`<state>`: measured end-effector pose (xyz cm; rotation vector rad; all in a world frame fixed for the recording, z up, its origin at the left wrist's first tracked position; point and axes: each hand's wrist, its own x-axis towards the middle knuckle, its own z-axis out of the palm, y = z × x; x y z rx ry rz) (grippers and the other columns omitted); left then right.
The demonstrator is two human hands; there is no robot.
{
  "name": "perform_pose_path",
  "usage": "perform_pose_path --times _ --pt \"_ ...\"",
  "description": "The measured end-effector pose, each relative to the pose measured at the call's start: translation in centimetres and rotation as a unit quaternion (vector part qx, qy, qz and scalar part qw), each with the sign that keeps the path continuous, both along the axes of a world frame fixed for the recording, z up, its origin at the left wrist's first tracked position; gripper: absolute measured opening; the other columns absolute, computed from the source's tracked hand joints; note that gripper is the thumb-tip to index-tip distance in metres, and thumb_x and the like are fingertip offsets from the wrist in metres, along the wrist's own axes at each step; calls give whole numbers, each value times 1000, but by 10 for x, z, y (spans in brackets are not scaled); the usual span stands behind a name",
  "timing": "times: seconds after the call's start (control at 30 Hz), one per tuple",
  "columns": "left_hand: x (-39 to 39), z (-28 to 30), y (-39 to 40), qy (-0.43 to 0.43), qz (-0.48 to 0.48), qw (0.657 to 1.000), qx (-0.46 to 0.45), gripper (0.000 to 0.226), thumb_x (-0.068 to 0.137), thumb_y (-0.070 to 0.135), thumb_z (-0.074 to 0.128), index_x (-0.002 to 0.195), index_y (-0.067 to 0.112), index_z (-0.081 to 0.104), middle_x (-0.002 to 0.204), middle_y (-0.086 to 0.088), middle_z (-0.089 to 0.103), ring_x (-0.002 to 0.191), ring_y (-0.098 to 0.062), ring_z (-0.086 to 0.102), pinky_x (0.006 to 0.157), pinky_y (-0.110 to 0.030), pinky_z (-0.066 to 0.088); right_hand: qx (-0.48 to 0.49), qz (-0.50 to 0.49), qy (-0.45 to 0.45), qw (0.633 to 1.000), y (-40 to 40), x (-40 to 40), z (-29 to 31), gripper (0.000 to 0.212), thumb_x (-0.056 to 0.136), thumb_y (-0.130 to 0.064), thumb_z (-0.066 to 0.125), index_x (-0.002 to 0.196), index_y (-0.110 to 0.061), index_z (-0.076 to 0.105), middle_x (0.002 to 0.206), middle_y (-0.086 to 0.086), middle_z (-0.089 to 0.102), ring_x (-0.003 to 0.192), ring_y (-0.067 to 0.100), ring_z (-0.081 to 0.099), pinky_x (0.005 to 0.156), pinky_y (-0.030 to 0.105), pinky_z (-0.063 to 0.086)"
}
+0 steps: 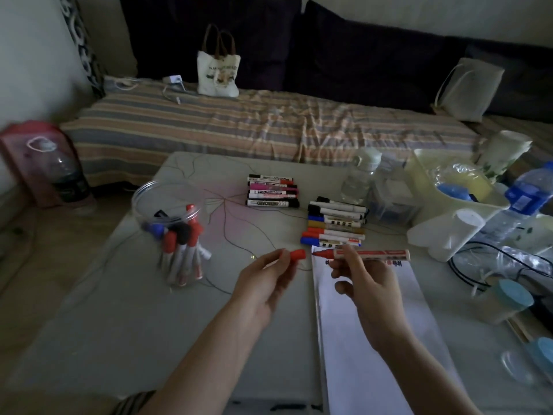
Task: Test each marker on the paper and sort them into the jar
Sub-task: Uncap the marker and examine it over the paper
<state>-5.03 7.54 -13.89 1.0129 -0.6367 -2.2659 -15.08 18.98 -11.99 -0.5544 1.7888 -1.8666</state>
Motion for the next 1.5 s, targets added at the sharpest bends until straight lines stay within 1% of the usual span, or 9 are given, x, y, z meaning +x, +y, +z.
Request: perform_pose_path --times 0.23,0.4,0.67,1.0,1.13,1.2,1.3,1.4,1.5 --pt "5 4 -2 -2 -13 999 -29 17 85 4 67 102 1 69 93 -16 74 81 -18 72 77 -26 59 1 6 33 999 -9 7 0 18 93 -24 58 88 -11 70 76 8 71 67 15 65 56 26 51" --pt "4 7 1 -6 -44 997 -62 13 83 11 70 95 7 73 91 -11 75 84 -17 72 74 -26 55 27 37 150 988 -11 10 -4 9 89 -19 64 85 -13 70 71 -4 71 59 6 63 54 19 51" --pt "0 6 3 17 -18 998 -62 17 83 10 70 98 3 71 90 -13 75 80 -16 73 70 -19 56 10 68 263 962 -15 4 -4 8 80 -25 65 87 -23 66 79 -25 70 75 -3 66 65 8 50" --pt "-3 5 7 0 -14 997 -80 17 84 10 69 100 5 71 92 -14 75 83 -17 73 73 -21 56 19 121 239 963 -9 -1 -6 16 77 -29 65 91 -23 66 82 -15 71 72 3 67 65 14 53" --pt "-1 9 -8 43 37 997 -55 39 73 11 75 109 7 63 101 -15 72 81 -15 72 69 -22 56 -50 114 57 991 -2 -4 -1 41 72 -34 69 110 -16 68 77 -1 69 76 11 65 73 27 56" --pt "2 9 -15 41 71 994 -69 30 79 7 72 107 6 61 101 -16 73 81 -14 71 73 -23 57 -59 93 -11 994 4 -10 -1 37 77 -36 64 105 -13 70 77 3 66 77 16 61 75 31 52" --pt "2 10 -14 11 92 988 -127 17 86 5 67 102 7 61 95 -13 75 91 -20 72 80 -29 58 17 82 53 995 10 -12 -7 25 80 -29 63 96 -11 71 81 5 71 78 20 66 76 33 54" --pt "-2 7 -6 0 61 980 -191 29 86 6 68 108 22 58 93 -10 75 86 -20 73 72 -29 59 82 107 134 982 7 -7 -11 10 85 -13 66 95 -14 68 83 2 74 77 15 70 71 27 57" --pt "-2 2 -2 -30 30 963 -266 43 86 10 70 115 36 51 90 -3 76 85 -16 73 69 -23 58 119 124 197 965 1 -6 -15 16 86 -3 67 93 -18 64 80 -1 74 75 8 71 68 18 55"
